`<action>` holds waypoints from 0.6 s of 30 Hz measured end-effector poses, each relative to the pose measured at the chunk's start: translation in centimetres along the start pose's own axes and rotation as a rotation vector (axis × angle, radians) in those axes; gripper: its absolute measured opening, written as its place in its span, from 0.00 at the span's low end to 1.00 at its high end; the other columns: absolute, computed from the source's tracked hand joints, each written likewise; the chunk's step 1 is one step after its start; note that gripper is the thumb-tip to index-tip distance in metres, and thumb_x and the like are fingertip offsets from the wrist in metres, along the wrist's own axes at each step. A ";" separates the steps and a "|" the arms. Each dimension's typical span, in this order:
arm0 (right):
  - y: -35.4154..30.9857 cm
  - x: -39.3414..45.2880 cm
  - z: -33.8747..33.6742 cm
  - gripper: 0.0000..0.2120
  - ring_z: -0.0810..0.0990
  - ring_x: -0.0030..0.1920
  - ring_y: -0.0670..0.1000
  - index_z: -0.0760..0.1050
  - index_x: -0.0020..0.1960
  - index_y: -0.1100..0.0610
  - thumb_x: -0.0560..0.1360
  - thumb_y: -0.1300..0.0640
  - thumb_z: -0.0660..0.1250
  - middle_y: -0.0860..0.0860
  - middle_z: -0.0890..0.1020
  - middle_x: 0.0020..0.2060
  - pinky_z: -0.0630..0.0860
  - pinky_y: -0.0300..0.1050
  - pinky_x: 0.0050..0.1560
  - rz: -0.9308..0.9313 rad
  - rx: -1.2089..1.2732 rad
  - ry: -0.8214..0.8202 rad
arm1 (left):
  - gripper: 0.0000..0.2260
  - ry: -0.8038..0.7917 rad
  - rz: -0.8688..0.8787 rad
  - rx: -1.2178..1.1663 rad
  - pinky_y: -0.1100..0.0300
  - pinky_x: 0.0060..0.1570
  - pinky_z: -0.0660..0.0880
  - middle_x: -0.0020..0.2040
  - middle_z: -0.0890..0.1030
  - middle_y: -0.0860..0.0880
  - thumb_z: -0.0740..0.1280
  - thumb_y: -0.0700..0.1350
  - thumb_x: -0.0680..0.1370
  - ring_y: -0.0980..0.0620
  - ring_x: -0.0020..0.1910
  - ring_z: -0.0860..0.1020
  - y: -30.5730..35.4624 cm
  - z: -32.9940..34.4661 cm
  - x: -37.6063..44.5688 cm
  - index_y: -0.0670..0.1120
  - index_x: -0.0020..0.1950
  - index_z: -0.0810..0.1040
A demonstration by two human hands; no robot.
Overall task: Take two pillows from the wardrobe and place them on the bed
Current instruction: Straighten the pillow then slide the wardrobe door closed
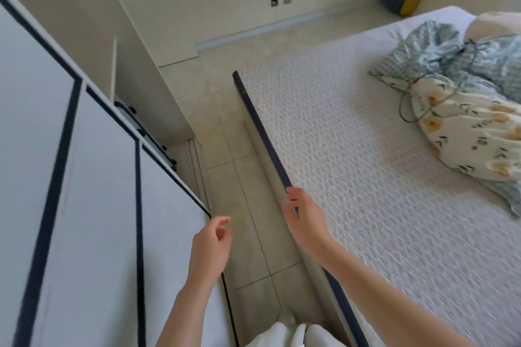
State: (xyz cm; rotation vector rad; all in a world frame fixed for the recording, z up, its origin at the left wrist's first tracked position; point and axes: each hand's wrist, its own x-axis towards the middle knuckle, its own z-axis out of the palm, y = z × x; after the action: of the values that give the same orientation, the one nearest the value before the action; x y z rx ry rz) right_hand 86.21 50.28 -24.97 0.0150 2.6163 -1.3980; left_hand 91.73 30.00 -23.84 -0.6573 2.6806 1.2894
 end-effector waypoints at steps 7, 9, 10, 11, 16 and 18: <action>-7.7 6.2 4.9 0.15 0.74 0.58 0.43 0.69 0.66 0.53 0.80 0.56 0.58 0.47 0.75 0.61 0.70 0.36 0.54 -0.174 0.038 -0.170 | 0.12 0.256 0.086 0.112 0.61 0.46 0.74 0.47 0.82 0.54 0.64 0.39 0.79 0.55 0.47 0.79 0.9 -5.1 2.0 0.50 0.61 0.78; -10.2 8.0 6.2 0.15 0.74 0.59 0.44 0.70 0.66 0.53 0.80 0.55 0.58 0.47 0.76 0.61 0.71 0.37 0.56 -0.225 0.058 -0.208 | 0.13 0.384 0.162 0.174 0.61 0.46 0.74 0.47 0.82 0.54 0.66 0.38 0.78 0.55 0.47 0.78 2.1 -6.5 2.3 0.49 0.61 0.79; -11.4 8.8 6.7 0.15 0.74 0.59 0.44 0.70 0.66 0.53 0.80 0.54 0.58 0.46 0.76 0.61 0.71 0.37 0.56 -0.243 0.077 -0.226 | 0.14 0.435 0.212 0.197 0.61 0.45 0.74 0.47 0.82 0.54 0.67 0.36 0.77 0.55 0.47 0.79 2.7 -7.1 2.5 0.48 0.60 0.79; -12.8 9.7 7.3 0.15 0.74 0.59 0.44 0.70 0.66 0.53 0.80 0.54 0.57 0.46 0.76 0.60 0.70 0.36 0.55 -0.268 0.095 -0.254 | 0.14 0.478 0.255 0.222 0.61 0.45 0.75 0.46 0.82 0.53 0.68 0.34 0.76 0.54 0.46 0.79 3.1 -7.8 2.7 0.46 0.59 0.80; -19.6 13.1 10.1 0.14 0.74 0.56 0.45 0.71 0.64 0.54 0.81 0.54 0.55 0.48 0.76 0.59 0.68 0.33 0.52 -0.413 0.138 -0.434 | 0.15 0.634 0.335 0.432 0.49 0.51 0.79 0.47 0.84 0.46 0.70 0.29 0.72 0.45 0.51 0.81 4.0 -9.5 3.5 0.40 0.56 0.82; -22.1 14.0 11.0 0.16 0.73 0.57 0.45 0.70 0.66 0.54 0.81 0.52 0.54 0.49 0.76 0.61 0.68 0.35 0.54 -0.459 0.159 -0.506 | 0.13 0.753 0.366 0.510 0.45 0.58 0.77 0.49 0.84 0.45 0.67 0.30 0.74 0.44 0.56 0.79 4.2 -10.1 3.7 0.39 0.56 0.82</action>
State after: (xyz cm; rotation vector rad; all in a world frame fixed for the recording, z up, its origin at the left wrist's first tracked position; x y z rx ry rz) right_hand 72.02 27.79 -14.96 -0.8483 2.1535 -1.4871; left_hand 87.67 23.35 -15.33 -0.6944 3.6641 0.3450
